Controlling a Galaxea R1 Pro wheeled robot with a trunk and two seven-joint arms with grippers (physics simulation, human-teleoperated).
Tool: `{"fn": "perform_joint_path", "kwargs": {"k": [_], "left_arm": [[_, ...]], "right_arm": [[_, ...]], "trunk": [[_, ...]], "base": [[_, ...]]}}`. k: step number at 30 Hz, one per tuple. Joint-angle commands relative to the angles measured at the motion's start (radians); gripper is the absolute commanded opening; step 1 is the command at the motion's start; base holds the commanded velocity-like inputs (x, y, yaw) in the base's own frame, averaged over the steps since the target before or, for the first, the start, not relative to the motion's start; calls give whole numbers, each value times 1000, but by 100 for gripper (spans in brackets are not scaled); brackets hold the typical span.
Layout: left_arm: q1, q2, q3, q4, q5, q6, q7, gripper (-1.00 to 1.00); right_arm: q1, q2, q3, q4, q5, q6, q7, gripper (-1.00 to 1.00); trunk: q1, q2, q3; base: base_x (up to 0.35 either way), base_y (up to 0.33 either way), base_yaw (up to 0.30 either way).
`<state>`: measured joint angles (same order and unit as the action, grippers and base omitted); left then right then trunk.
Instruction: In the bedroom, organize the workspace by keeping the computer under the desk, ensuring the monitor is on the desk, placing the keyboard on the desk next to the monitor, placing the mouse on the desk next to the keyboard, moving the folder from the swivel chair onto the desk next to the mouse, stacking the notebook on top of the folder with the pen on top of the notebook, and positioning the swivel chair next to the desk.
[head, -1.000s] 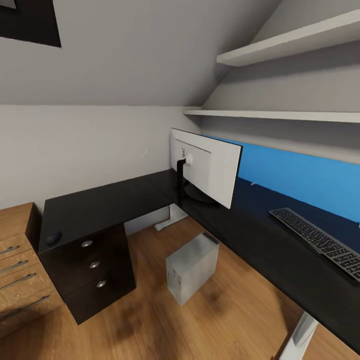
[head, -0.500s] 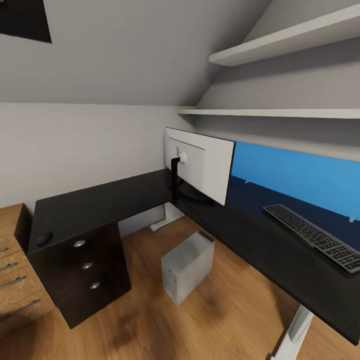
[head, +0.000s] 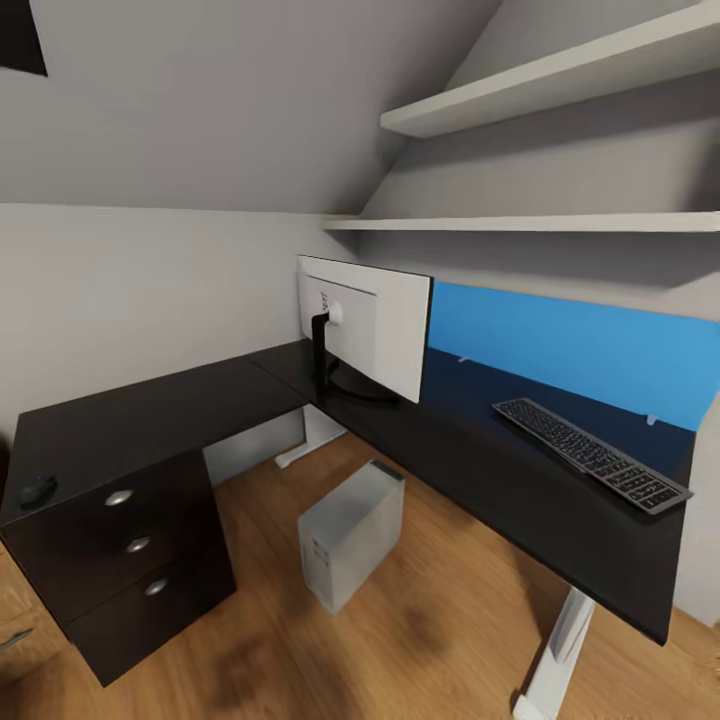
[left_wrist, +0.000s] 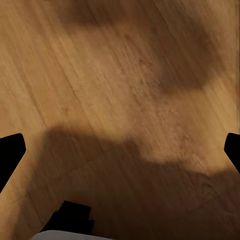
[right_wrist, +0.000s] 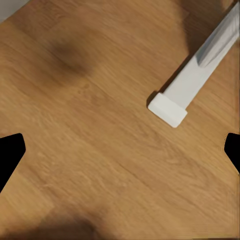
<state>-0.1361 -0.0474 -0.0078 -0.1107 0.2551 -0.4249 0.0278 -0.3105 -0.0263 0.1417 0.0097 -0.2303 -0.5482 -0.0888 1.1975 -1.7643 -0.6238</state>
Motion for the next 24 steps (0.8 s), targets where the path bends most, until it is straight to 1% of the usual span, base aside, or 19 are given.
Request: {"fn": "perform_joint_path", "kwargs": {"k": [1, 24], "left_arm": [[0, 0, -1, 0, 1, -3, 3, 100], [0, 1, -1, 0, 2, -3, 4, 100]], "right_arm": [[-1, 0, 9, 1, -6, -2, -3, 100], [-1, 0, 9, 1, -6, -2, -3, 100]], "trunk": [[4, -8, -3], [92, -169, -50]], "base": [[0, 0, -204], [0, 0, -220]]}}
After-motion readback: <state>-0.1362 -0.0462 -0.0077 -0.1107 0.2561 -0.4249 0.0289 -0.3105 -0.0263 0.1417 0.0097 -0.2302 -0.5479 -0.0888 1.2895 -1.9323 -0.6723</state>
